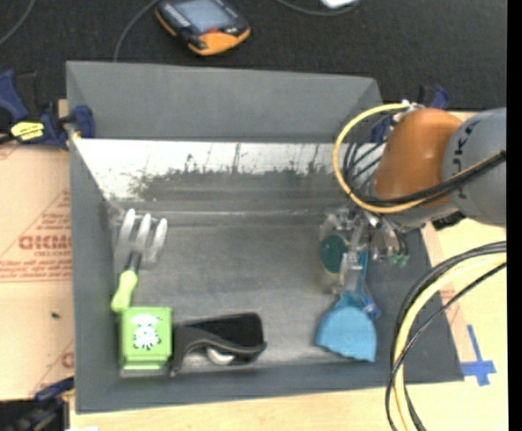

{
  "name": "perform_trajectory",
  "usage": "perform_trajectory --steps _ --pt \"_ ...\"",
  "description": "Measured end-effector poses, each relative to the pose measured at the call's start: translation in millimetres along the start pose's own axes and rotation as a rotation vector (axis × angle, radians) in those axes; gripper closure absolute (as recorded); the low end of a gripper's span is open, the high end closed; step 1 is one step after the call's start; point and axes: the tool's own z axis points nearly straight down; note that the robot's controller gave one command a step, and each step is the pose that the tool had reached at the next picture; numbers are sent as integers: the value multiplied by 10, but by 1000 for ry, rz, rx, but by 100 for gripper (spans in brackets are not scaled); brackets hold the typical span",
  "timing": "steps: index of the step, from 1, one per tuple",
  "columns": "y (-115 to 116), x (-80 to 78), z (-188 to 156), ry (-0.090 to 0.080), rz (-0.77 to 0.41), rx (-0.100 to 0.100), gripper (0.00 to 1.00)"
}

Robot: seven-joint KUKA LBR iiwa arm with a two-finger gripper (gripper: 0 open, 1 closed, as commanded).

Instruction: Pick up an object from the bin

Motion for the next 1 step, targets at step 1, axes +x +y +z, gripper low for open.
perform_trajectory --steps 1 --pt "8 -2 -11 -1 -3 1 100"
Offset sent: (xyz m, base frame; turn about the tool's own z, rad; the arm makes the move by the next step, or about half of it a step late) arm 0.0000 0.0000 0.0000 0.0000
